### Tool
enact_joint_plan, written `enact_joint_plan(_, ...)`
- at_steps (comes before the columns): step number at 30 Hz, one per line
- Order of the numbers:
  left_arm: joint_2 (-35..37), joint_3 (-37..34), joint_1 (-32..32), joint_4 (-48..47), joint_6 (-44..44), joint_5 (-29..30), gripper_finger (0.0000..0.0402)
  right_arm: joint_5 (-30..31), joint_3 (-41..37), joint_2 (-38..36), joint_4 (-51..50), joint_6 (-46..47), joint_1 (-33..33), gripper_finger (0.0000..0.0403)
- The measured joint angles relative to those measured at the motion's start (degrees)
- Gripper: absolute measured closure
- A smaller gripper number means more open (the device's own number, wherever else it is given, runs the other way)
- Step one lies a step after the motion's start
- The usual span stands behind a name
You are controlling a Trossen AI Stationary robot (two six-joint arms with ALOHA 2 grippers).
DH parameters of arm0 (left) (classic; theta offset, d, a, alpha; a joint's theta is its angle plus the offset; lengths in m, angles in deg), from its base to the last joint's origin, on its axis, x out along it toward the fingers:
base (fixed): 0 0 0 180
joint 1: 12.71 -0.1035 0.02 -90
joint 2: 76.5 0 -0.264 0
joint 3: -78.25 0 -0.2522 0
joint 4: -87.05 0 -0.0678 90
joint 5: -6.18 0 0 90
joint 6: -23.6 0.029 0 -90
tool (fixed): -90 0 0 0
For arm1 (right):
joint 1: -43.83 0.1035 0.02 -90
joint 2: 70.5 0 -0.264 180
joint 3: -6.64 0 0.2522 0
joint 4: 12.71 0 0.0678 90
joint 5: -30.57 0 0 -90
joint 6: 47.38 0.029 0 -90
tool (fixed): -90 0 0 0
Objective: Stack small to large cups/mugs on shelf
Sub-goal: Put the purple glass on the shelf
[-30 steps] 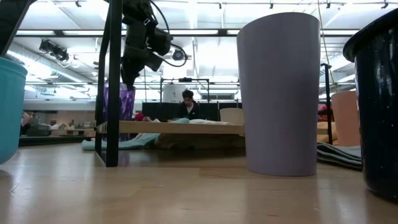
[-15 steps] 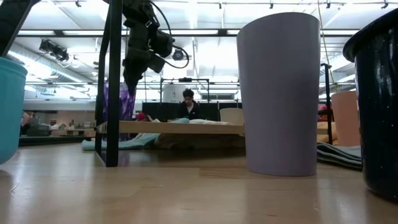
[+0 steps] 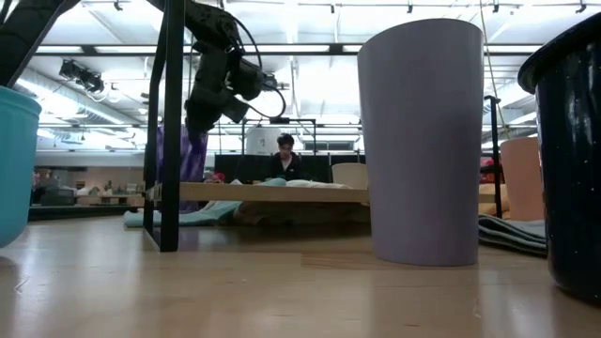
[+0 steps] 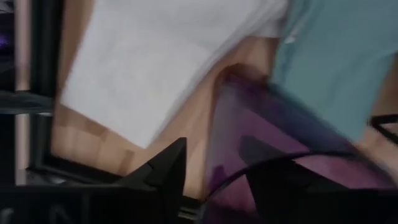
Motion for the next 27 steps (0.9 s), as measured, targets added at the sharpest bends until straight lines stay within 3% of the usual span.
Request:
enact_joint_plan(8,0.3,0.1,-0.5,-0.6,0.5,-0.2,0.0385,0.0,0.0,0.0,0.0,-2.3,0.0,0.0365)
enact_joint_plan(27,1.4,0.0,-0.4,-7.1,0.6,2.9,0.0389,1.3,0.0,0.0,-4.2,-3.4,0.0,0.0365)
